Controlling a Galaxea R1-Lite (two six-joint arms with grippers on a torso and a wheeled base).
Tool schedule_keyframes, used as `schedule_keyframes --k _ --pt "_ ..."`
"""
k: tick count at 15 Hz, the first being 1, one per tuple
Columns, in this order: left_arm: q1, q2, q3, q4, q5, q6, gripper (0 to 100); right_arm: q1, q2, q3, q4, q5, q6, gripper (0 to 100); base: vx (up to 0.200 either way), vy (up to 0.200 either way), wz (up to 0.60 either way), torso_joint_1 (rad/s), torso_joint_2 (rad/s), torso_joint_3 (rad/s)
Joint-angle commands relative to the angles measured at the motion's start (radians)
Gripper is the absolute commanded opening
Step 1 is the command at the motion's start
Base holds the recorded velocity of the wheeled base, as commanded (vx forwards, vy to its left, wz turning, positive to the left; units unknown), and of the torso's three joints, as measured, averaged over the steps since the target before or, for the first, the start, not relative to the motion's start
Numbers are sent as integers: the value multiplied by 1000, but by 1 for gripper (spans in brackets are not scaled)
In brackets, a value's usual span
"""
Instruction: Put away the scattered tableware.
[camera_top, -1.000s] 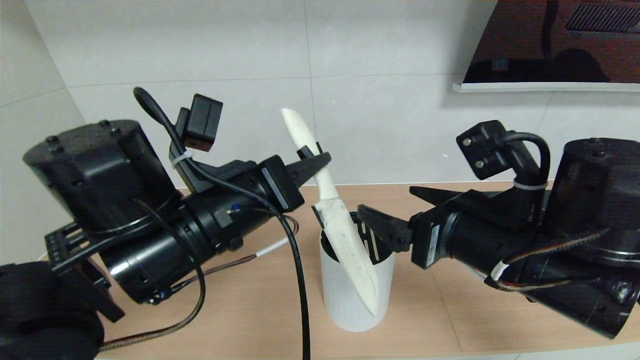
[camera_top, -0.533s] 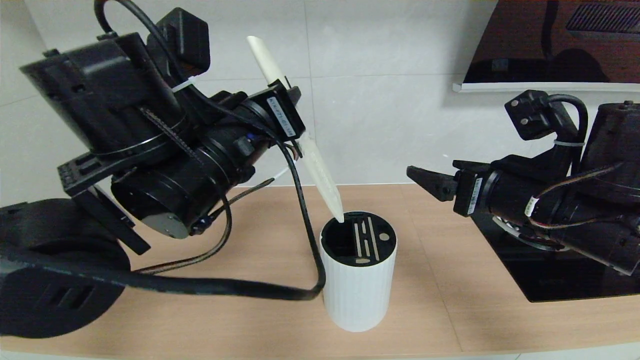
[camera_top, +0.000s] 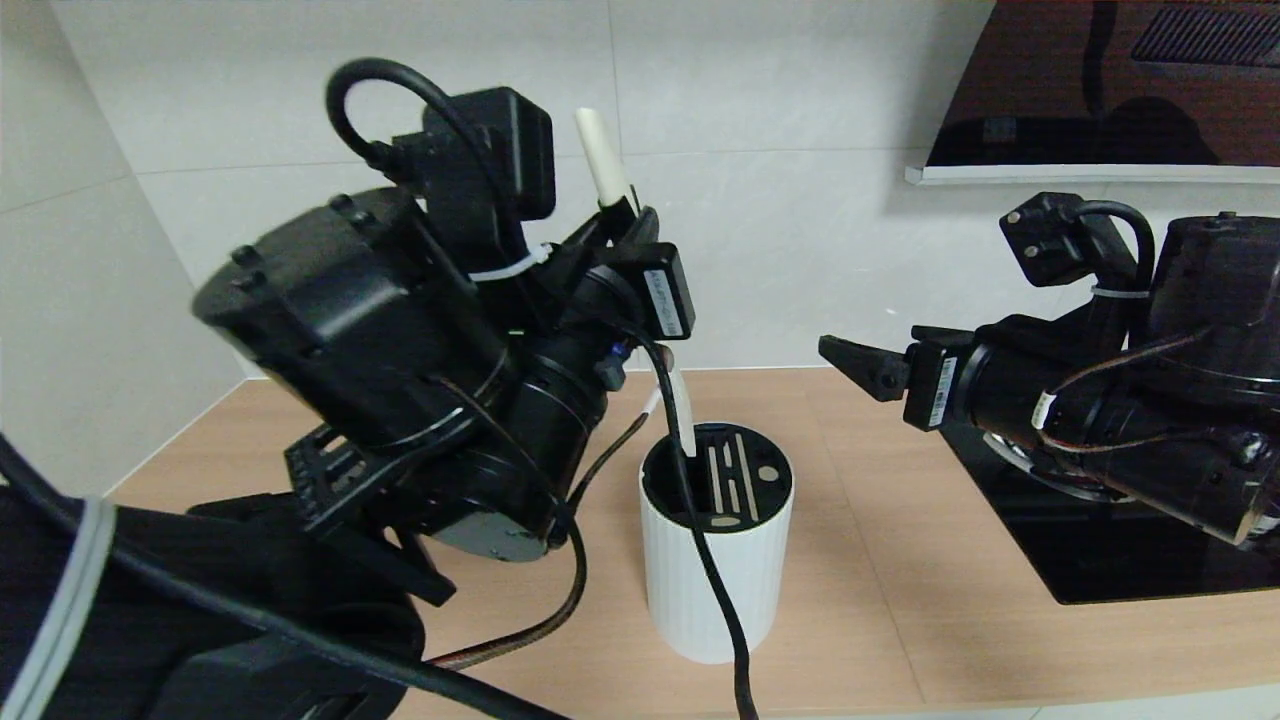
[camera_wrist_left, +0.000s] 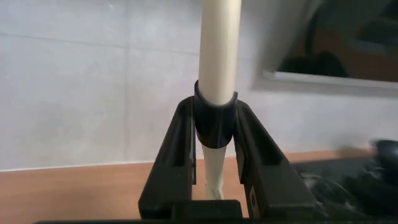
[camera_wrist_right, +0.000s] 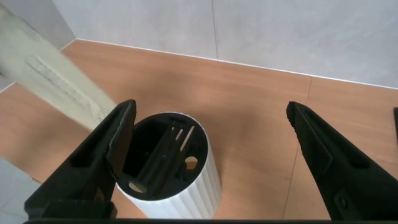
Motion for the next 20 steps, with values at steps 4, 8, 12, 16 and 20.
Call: schedule_keyframes --k 4,8,12,16,20 --pt "-7 52 4 -2 4 1 0 1 10 3 -1 0 -1 100 0 0 0 0 0 0" --pt "-6 78 4 -5 4 0 0 1 12 2 -2 0 -1 100 0 0 0 0 0 0" --pt "-6 100 15 -5 4 -3 0 1 14 3 -2 0 -1 100 0 0 0 0 0 0" --pt "-6 119 36 -5 6 -8 0 1 18 5 -2 0 -1 100 0 0 0 0 0 0" --pt "-7 181 82 -25 4 -48 0 1 18 5 -2 0 -1 100 0 0 0 0 0 0"
